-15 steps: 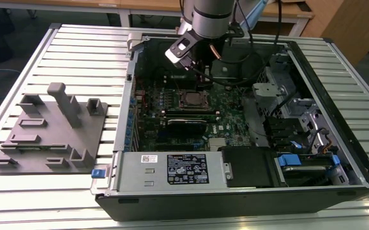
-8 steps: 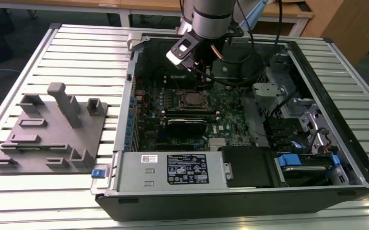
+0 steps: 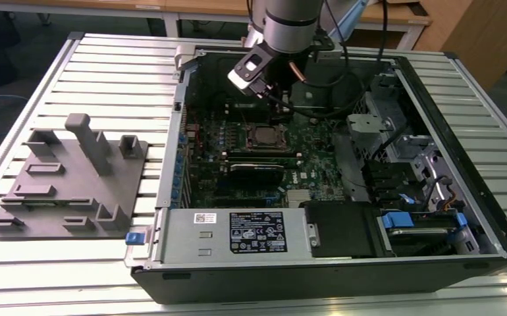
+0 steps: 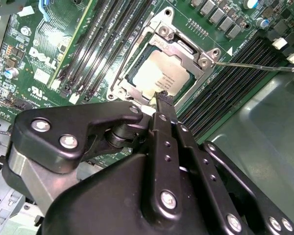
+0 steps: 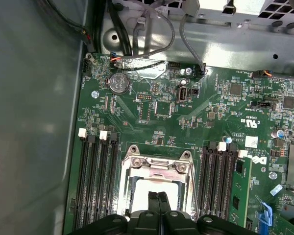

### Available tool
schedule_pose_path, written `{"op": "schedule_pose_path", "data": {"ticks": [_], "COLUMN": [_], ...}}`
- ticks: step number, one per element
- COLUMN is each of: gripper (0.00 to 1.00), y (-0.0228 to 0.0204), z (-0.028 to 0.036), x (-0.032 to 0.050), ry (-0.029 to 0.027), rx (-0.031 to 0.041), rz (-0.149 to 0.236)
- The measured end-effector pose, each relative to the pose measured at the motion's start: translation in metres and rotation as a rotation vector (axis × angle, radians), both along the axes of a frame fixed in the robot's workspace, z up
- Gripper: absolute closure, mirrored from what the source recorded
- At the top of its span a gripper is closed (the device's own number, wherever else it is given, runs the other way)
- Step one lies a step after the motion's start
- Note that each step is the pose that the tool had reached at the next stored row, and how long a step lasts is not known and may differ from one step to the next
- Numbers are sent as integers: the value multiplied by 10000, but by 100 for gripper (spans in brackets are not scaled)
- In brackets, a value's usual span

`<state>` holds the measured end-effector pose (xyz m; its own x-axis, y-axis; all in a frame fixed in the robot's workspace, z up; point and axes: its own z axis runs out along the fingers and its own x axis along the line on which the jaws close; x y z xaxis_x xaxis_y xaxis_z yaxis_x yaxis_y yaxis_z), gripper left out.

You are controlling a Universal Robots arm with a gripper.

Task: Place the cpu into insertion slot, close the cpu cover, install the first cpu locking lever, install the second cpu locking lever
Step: 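Close the cpu cover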

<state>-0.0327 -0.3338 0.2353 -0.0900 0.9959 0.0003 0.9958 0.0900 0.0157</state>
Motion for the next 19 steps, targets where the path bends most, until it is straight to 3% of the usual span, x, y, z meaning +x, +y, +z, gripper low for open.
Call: {"op": "schedule_pose_path", "data": {"ticks": [7, 19], "gripper": [90, 90], "y": [0, -4], "z": [-11, -35], "x": [-63, -70], "ry": [-6, -6], "rx": [-1, -2], "rz": [0, 11]}}
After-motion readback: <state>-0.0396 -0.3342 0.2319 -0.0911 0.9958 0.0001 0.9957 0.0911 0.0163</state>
